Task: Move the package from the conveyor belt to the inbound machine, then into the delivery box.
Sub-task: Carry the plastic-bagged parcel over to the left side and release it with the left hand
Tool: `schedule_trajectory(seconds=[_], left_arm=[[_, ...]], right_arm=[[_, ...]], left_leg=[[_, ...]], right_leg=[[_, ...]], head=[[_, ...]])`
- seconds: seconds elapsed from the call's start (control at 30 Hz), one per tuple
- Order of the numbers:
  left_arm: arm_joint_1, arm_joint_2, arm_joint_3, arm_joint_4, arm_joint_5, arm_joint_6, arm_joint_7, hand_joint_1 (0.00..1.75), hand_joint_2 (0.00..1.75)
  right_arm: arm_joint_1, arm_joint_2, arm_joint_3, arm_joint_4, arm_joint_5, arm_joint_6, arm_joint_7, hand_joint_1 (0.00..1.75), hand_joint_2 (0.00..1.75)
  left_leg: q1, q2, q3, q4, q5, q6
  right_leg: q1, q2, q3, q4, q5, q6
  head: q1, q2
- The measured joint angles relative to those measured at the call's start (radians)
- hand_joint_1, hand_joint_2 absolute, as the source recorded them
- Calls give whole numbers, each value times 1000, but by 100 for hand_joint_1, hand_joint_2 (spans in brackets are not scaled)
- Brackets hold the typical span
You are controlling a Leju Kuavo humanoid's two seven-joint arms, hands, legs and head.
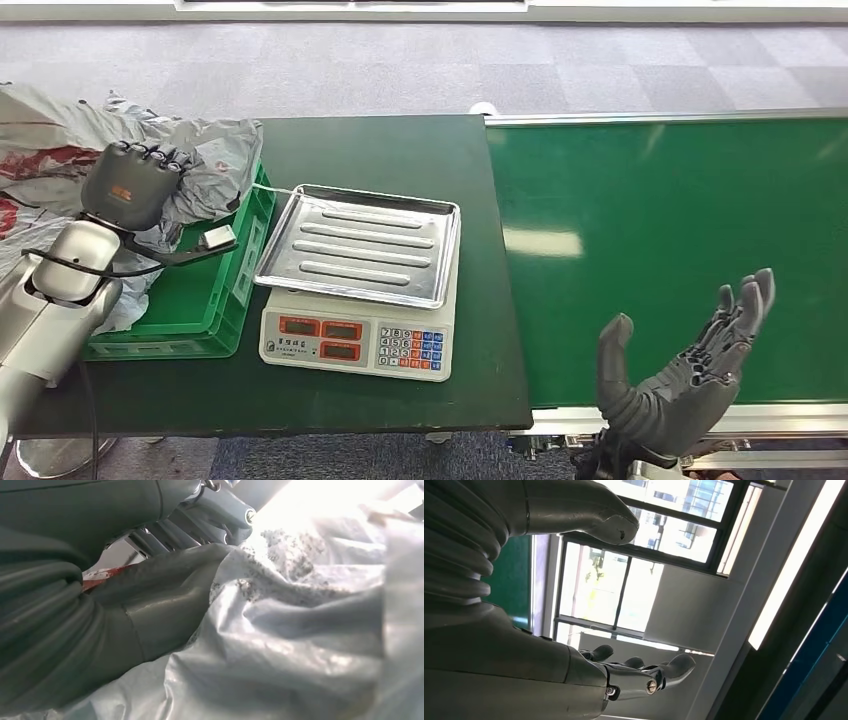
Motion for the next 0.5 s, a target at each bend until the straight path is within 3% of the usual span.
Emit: schedule_trajectory(seconds=[0.33,0.37,0.47,0.5], left_arm=[[194,-43,123,91,-9,43,36,175,175],[214,-50,139,107,-16,50,46,145,175],[255,-73,198,170,-20,90,65,14,44],[264,-81,220,191,-12,108,66,0,0]], right_arm=[[-22,-27,-10,-1,-30,0,0,0,175],[-22,-31,-11,-1,-32,0,0,0,175],[-22,-41,-12,1,-33,0,0,0,175],[-22,-44,-12,2,-33,0,0,0,175]], left_leg=[[-1,2,0,0,-1,0],[-1,2,0,0,-1,0],[0,2,0,0,-1,0],[0,2,1,0,-1,0]], right_leg=[[-1,2,0,0,0,0],[-1,2,0,0,0,0],[0,2,0,0,-1,0],[0,2,1,0,-1,-1]], head=[[0,0],[0,0],[0,0],[0,0]])
